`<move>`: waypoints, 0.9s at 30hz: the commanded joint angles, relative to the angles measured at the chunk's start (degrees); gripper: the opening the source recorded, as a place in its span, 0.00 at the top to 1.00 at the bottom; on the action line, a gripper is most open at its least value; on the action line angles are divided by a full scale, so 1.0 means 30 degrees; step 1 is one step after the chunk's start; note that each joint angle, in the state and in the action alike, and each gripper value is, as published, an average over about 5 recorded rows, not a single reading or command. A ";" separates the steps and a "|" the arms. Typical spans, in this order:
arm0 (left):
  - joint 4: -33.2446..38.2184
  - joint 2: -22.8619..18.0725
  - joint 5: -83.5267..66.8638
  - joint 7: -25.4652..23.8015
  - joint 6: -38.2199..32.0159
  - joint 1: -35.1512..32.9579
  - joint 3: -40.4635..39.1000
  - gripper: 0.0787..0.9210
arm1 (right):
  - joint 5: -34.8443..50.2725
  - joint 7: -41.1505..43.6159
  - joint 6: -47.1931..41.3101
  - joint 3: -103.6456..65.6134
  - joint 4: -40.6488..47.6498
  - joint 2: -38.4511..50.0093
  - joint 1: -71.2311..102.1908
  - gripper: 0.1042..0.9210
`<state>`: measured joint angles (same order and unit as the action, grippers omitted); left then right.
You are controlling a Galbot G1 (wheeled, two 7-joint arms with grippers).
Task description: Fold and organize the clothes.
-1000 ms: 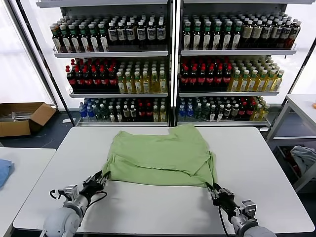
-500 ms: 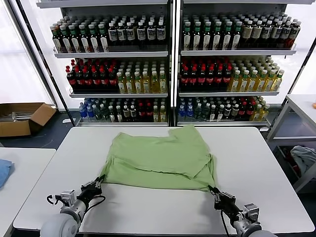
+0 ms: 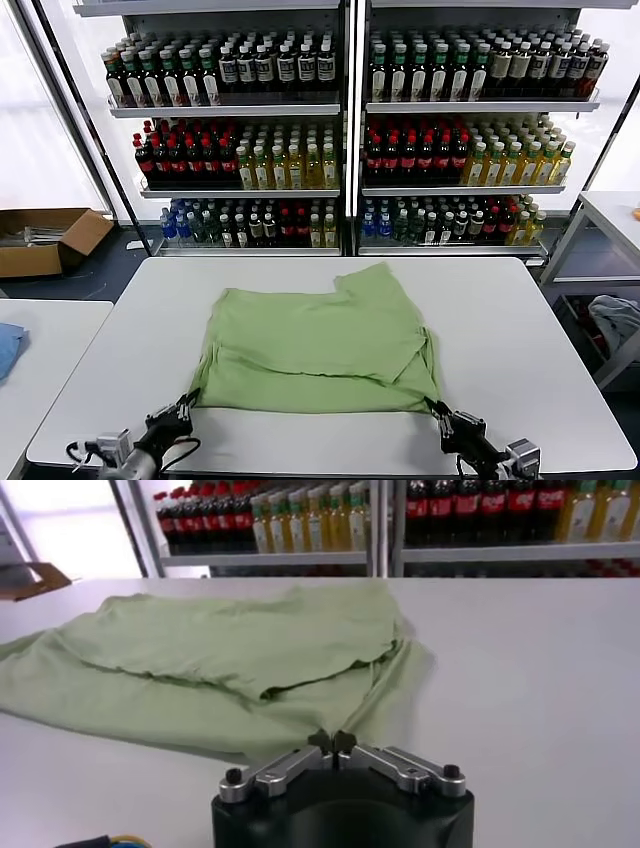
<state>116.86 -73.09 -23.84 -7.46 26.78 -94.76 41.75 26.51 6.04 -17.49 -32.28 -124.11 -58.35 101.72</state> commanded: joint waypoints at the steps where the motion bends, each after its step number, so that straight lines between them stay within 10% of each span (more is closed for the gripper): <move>1: 0.3288 -0.1183 0.0952 -0.0410 -0.0104 -0.5268 0.2501 0.99 | -0.1132 -0.0126 -0.0054 -0.0207 -0.1763 0.0132 0.2758 0.97; 14: 0.4238 0.0406 -0.0905 -0.0105 0.0756 -0.2812 0.3969 0.67 | 0.2007 -0.0808 -0.0266 -0.2242 -0.2291 0.0129 0.0712 0.54; 27: -0.1955 0.4811 -0.2843 -0.1390 0.0618 0.5251 -0.0388 0.23 | 0.4108 0.0864 -0.1712 0.2427 0.6638 0.1436 -1.3748 0.14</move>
<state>123.83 -67.64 -28.21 -8.87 28.60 -96.20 48.96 34.83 6.76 -20.20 -32.79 -118.76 -55.65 85.12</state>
